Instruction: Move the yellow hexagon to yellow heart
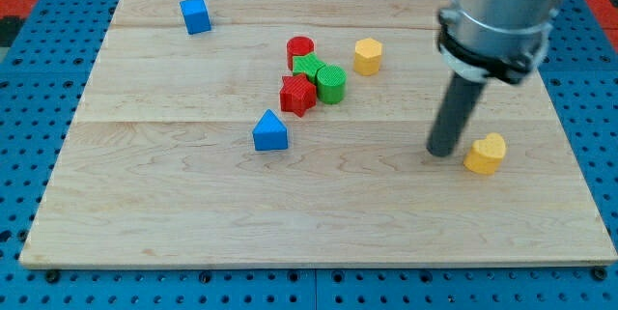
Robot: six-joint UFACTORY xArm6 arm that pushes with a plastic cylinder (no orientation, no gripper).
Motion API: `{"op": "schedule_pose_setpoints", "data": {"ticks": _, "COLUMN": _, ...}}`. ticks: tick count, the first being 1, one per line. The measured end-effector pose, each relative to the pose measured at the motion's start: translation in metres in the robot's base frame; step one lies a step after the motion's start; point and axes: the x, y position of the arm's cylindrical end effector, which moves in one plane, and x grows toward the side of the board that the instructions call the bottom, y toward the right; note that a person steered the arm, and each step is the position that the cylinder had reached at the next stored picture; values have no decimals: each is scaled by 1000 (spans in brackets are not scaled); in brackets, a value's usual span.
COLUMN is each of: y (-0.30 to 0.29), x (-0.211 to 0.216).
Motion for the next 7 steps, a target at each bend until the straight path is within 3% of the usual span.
{"op": "schedule_pose_setpoints", "data": {"ticks": 1, "y": 44, "x": -24}}
{"op": "schedule_pose_setpoints", "data": {"ticks": 2, "y": 60, "x": 33}}
{"op": "schedule_pose_setpoints", "data": {"ticks": 3, "y": 58, "x": 52}}
{"op": "schedule_pose_setpoints", "data": {"ticks": 4, "y": 54, "x": 9}}
{"op": "schedule_pose_setpoints", "data": {"ticks": 6, "y": 54, "x": -133}}
{"op": "schedule_pose_setpoints", "data": {"ticks": 7, "y": -28, "x": -167}}
